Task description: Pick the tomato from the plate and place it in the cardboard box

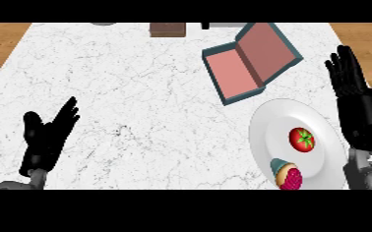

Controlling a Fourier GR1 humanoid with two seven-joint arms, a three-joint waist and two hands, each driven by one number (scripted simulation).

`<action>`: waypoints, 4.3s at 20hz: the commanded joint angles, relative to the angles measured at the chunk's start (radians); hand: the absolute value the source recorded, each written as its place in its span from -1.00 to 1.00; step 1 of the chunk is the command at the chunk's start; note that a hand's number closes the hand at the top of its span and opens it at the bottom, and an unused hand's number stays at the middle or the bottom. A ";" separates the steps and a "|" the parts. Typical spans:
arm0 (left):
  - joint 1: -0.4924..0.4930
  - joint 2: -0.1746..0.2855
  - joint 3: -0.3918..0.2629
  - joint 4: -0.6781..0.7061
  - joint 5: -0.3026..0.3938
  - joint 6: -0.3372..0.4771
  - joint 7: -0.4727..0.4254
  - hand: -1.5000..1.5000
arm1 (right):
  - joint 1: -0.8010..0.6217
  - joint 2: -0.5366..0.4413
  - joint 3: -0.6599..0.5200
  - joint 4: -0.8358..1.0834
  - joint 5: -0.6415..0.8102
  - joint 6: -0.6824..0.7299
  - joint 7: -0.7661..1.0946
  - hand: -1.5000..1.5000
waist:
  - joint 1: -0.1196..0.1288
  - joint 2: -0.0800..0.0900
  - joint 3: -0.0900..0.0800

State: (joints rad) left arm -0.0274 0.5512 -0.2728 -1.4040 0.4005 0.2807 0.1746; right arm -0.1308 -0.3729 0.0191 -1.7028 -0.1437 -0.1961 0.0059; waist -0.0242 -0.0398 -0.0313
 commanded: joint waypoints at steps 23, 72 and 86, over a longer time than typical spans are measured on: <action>-0.095 -0.162 0.062 -0.196 0.009 0.070 -0.111 0.00 | 0.194 -0.653 -0.232 0.584 0.146 0.639 -0.472 -1.00 | 0.033 0.044 0.030; -0.095 -0.349 0.258 -0.250 -0.203 -0.089 0.050 0.00 | 0.069 -0.192 -0.266 0.223 0.394 0.845 0.084 -1.00 | 0.025 0.040 0.031; -0.099 -0.416 0.249 -0.316 -0.282 -0.065 0.097 0.00 | 0.101 -0.101 -0.225 0.219 0.530 0.799 0.047 -1.00 | 0.023 0.039 0.032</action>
State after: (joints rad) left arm -0.1165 0.1750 0.0168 -1.6603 0.1688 0.1620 0.2184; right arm -0.0568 -0.4547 -0.1852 -1.4969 0.3747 0.5819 0.1012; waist 0.0005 -0.0003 0.0000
